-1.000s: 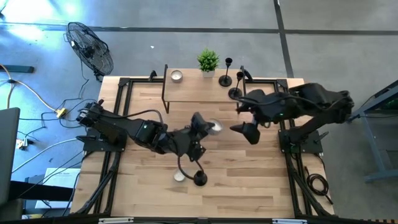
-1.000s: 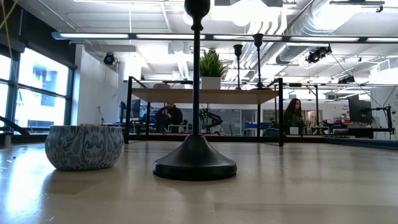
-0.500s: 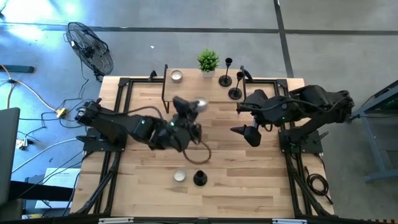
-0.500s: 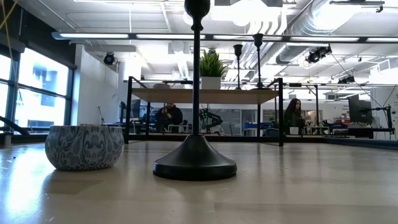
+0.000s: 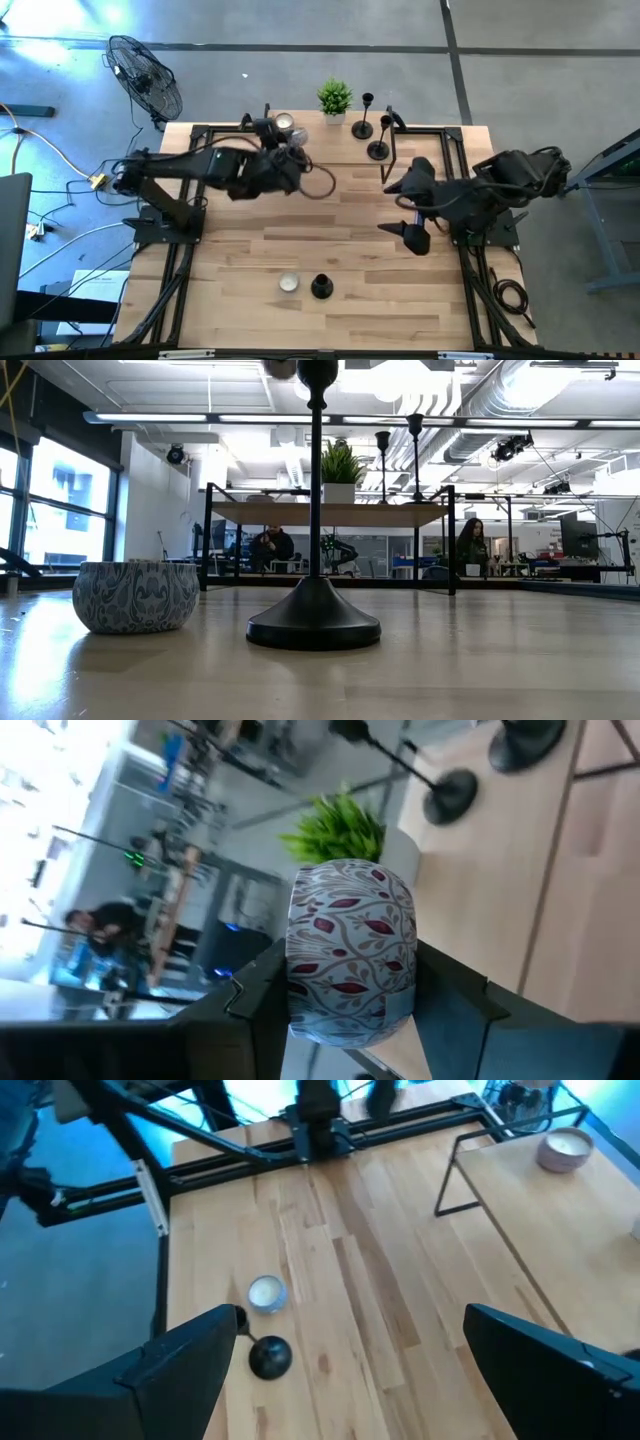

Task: Pick & Place candle stick holders
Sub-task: Put the white candle on the shelf

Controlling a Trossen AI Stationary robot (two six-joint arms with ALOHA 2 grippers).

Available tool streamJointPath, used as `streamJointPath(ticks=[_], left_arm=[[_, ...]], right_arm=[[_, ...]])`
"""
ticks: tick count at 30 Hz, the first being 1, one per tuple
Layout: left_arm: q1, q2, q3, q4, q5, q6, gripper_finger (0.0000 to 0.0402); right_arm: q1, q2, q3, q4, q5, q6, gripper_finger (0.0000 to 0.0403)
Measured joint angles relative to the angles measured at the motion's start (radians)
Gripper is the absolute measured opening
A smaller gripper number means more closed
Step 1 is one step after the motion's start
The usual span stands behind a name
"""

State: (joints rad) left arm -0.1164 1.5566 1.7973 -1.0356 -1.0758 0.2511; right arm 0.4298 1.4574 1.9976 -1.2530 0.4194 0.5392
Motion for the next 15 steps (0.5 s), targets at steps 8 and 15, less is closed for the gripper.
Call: streamJointPath(ticks=[8, 15], left_arm=[[0.172, 0.000, -0.094, 0.006, 0.141, -0.057, 0.0161], [0.249, 0.003, -0.317, 0.232, 0.233, -0.031, 0.0161]], right_arm=[[0.061, 0.000, 0.000, 0.000, 0.009, 0.013, 0.0385], [0.104, -0.007, 0.000, -0.010, 0.027, 0.029, 0.0385]])
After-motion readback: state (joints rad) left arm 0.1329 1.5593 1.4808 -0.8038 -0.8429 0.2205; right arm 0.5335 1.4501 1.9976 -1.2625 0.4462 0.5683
